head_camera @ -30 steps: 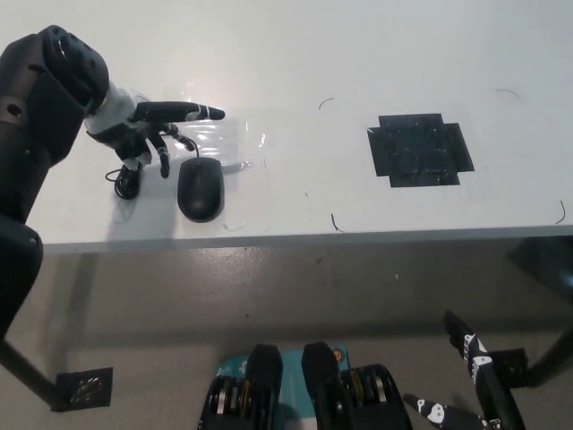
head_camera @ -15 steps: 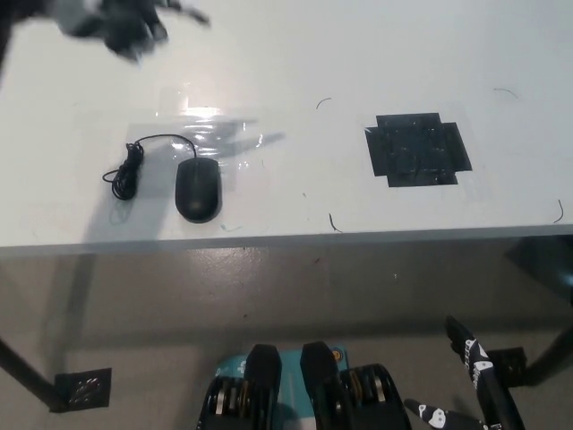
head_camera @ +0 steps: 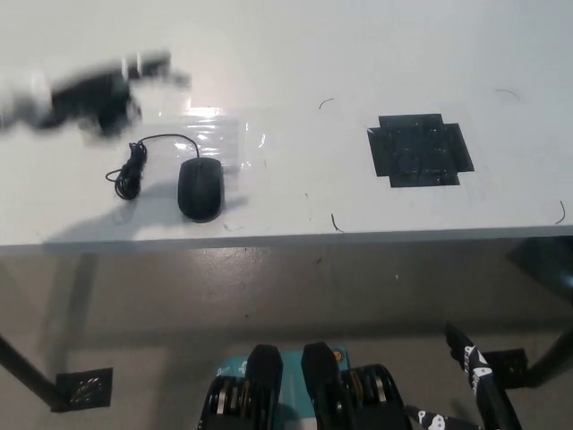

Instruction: The robot uses left hand to click on the left button of the black mouse, which is placed on the left area of the table

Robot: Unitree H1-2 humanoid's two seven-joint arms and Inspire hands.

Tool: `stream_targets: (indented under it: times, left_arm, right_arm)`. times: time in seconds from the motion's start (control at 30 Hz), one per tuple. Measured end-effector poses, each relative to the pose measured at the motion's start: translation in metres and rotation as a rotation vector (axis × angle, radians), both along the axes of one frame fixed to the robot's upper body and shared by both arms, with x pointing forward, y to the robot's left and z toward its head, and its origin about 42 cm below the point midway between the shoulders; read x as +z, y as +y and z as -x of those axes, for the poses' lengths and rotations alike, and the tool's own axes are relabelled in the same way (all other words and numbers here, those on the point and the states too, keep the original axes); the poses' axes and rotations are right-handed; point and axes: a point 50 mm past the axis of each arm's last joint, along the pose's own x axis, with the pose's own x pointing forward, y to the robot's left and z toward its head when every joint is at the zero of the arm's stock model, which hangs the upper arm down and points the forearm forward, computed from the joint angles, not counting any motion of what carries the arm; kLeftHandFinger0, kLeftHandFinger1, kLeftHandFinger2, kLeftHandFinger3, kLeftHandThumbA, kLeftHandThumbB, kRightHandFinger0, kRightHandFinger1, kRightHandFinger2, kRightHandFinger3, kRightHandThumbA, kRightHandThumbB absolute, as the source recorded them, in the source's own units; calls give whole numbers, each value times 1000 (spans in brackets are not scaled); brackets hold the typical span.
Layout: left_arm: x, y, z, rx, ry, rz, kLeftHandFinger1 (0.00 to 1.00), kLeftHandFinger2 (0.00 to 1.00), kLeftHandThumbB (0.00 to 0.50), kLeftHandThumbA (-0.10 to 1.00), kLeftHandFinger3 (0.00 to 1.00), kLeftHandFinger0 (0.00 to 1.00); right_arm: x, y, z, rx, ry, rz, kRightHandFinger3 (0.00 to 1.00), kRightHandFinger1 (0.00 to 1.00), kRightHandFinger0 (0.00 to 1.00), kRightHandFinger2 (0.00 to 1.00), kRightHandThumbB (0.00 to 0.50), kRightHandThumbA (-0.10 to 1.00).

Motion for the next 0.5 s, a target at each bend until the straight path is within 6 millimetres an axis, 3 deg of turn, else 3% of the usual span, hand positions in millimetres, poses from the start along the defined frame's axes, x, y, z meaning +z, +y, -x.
stream_targets:
  times: [0.03,0.07,0.1,0.13,0.2,0.27,0.3,0.33,0.4,0.43,0.47,0.5]
  left_arm:
    - [0,0,0,0,0,0,1000,1000,411,1000,1000,1000]
    - [-35,0,19,-13,42,29,1000,1000,459,1000,1000,1000]
    - [-43,-1,23,-15,54,34,1000,1000,456,1000,1000,1000]
    - [-66,-2,39,-24,83,58,1000,1000,446,1000,1000,1000]
    - [-104,-9,70,-47,123,109,1000,1000,409,1000,1000,1000]
    - [-140,-17,102,-60,174,165,1000,1000,330,1000,1000,1000]
    - [-158,-22,124,-62,196,201,1000,1000,324,1000,1000,1000]
    - [-167,-25,135,-63,206,220,1000,1000,314,1000,1000,1000]
    - [-199,-39,186,-52,243,312,1000,1000,322,1000,1000,1000]
    - [-210,-45,207,-39,257,355,1000,1000,275,1000,1000,1000]
    - [-223,-51,231,-16,280,402,1000,1000,270,1000,1000,1000]
    - [-226,-53,235,-12,282,410,1000,1000,269,1000,1000,1000]
  right_arm:
    - [0,0,0,0,0,0,1000,1000,1000,1000,152,1000]
    - [-1,0,2,-1,6,0,1000,1000,1000,1000,152,1000]
    - [-2,0,2,-1,7,1,1000,1000,1000,1000,150,1000]
    - [-2,0,2,-1,10,0,1000,1000,1000,1000,144,1000]
    - [-4,0,4,-1,16,0,1000,1000,1000,1000,137,1000]
    - [-6,0,6,-3,23,0,1000,1000,1000,1000,142,1000]
    - [-6,0,7,-2,26,0,1000,1000,1000,1000,142,1000]
    - [-7,0,7,-2,27,0,1000,1000,1000,1000,143,1000]
    - [-8,0,9,-2,33,0,1000,1000,1000,1000,148,1000]
    - [-9,0,10,-2,36,1,1000,1000,1000,1000,157,1000]
    - [-10,0,12,-3,42,0,1000,1000,1000,1000,150,1000]
    - [-10,0,13,-3,43,1,1000,1000,1000,1000,139,1000]
